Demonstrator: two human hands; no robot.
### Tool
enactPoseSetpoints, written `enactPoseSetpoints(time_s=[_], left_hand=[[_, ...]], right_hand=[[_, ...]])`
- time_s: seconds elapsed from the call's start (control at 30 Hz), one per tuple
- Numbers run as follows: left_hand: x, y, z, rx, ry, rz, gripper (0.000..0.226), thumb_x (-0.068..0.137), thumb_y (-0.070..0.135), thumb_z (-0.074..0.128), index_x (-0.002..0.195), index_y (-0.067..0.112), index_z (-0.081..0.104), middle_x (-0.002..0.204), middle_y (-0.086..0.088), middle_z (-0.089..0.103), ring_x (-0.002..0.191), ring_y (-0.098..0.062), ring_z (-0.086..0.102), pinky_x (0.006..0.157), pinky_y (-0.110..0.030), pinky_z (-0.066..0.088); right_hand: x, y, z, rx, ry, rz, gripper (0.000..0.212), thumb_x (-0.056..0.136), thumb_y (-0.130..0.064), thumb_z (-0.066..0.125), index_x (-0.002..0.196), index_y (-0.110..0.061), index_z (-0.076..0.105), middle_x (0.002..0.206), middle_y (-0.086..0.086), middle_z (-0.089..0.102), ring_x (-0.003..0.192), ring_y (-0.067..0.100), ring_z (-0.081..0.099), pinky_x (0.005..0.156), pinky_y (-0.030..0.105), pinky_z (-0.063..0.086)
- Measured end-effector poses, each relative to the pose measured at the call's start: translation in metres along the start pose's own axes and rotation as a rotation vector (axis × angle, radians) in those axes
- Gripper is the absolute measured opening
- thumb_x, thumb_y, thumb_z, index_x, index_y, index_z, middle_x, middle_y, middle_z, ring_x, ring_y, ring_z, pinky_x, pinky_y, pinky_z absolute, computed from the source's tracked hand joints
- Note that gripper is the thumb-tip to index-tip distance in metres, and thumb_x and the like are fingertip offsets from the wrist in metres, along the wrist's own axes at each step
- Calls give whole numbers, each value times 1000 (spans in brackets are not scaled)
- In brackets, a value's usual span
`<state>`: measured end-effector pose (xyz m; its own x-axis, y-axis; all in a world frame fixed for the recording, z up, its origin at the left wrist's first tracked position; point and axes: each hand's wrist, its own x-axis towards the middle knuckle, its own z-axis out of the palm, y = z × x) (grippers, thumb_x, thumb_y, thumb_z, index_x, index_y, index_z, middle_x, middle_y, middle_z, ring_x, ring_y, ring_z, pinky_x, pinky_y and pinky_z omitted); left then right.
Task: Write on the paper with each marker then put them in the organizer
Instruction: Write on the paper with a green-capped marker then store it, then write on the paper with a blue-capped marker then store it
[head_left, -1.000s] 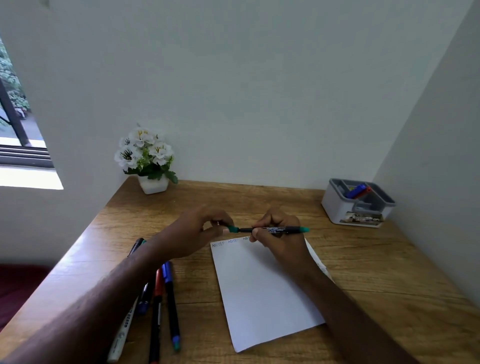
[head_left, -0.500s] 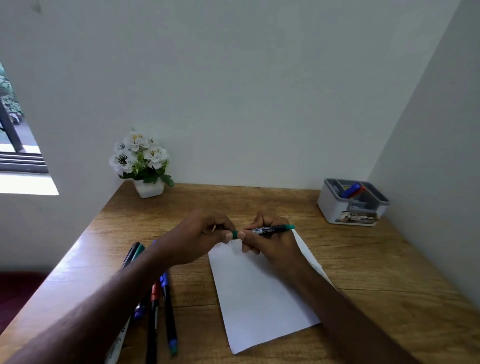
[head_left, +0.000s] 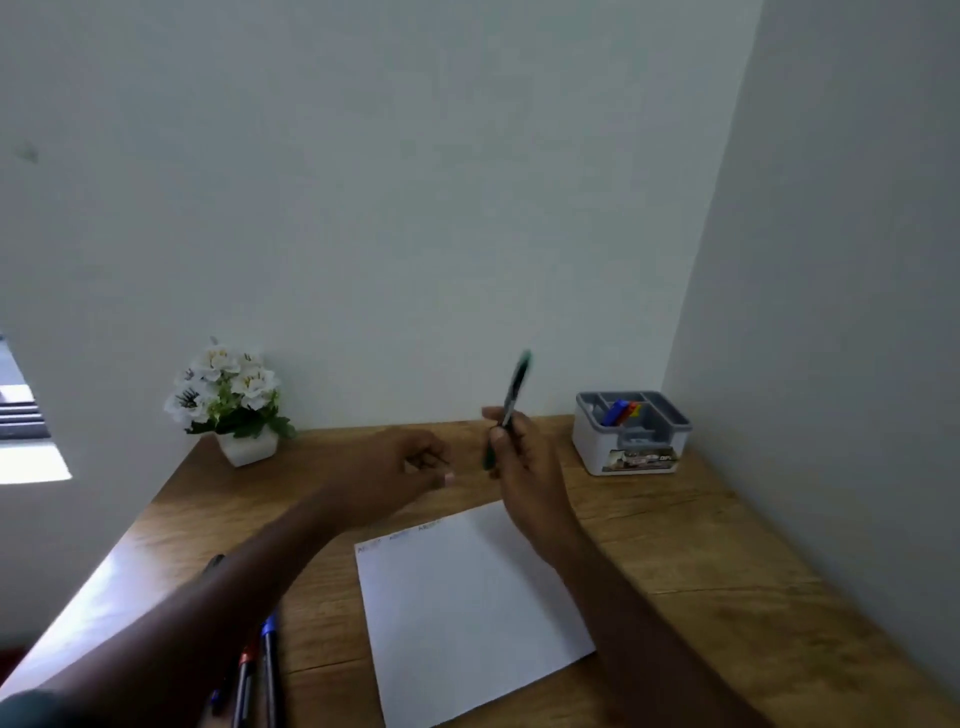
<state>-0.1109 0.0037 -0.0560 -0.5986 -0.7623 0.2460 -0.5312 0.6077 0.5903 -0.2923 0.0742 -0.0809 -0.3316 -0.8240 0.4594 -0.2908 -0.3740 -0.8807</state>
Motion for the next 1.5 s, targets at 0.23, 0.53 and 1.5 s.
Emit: enactPoseSetpoints(time_s=[0.23,0.53,1.5], left_hand=[[72,37,42,23,-121,88,26,82,27,74,107,22,69,92,8,72,88,-5,66,79,-18,46],[123,65,77,109,-200,141,28,86,22,69,113,18,67,95,5,68,86,-7,63,77,-20,49],[-102,-60,-71,284,122,-151,19,81,17,73,64,13,66,52,9,50,50,0,48,52,-14,32]], right_hand=[[68,-37,-116,-718,165,-234,26,88,-2,68,112,-9,75,103,7,65,89,19,62,81,10,43],[125,-46,-155,-1111,-124,6,6,79,-9,78,82,-13,75,90,10,73,80,23,70,73,35,62],[-56,-57,117,-692,-644,-145,10,83,-24,66,83,-18,74,89,1,71,82,18,66,70,37,59]])
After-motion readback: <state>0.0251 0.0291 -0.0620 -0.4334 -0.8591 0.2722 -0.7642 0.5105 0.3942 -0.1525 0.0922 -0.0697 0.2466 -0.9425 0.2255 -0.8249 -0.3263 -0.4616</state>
